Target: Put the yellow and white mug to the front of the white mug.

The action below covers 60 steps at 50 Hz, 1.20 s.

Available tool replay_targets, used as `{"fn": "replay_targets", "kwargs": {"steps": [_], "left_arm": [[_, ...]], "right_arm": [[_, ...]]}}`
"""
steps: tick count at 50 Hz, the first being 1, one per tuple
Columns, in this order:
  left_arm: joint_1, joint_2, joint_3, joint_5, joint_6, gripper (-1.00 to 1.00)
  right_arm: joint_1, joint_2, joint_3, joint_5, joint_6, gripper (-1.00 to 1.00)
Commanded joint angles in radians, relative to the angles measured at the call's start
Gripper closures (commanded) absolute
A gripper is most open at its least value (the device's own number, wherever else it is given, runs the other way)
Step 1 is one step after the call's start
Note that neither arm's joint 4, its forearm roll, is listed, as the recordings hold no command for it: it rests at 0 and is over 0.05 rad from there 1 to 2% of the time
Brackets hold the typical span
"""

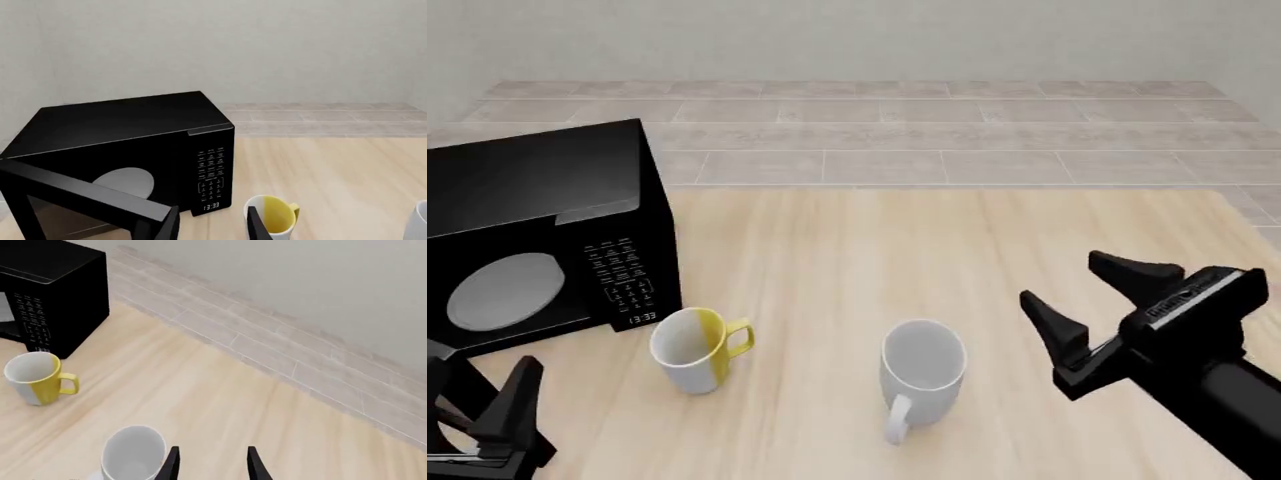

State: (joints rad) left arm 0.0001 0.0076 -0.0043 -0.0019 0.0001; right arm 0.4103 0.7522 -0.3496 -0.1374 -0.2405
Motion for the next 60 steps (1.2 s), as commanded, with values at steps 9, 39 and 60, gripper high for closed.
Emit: {"fn": "replay_targets", "kwargs": {"steps": [9, 39, 60], "left_arm": [[0.000, 0.000, 0.000, 0.000, 0.000, -1.00], [0.000, 0.000, 0.000, 0.000, 0.000, -1.00], [0.000, 0.000, 0.000, 0.000, 0.000, -1.00]], "right_arm": [[0.201, 0.257, -0.241, 0.105, -0.031, -1.00], [0.393, 0.623, -0.576, 0.265, -0.083, -1.00], [0.418, 0.828, -0.784, 0.396, -0.132, -1.00]]}}
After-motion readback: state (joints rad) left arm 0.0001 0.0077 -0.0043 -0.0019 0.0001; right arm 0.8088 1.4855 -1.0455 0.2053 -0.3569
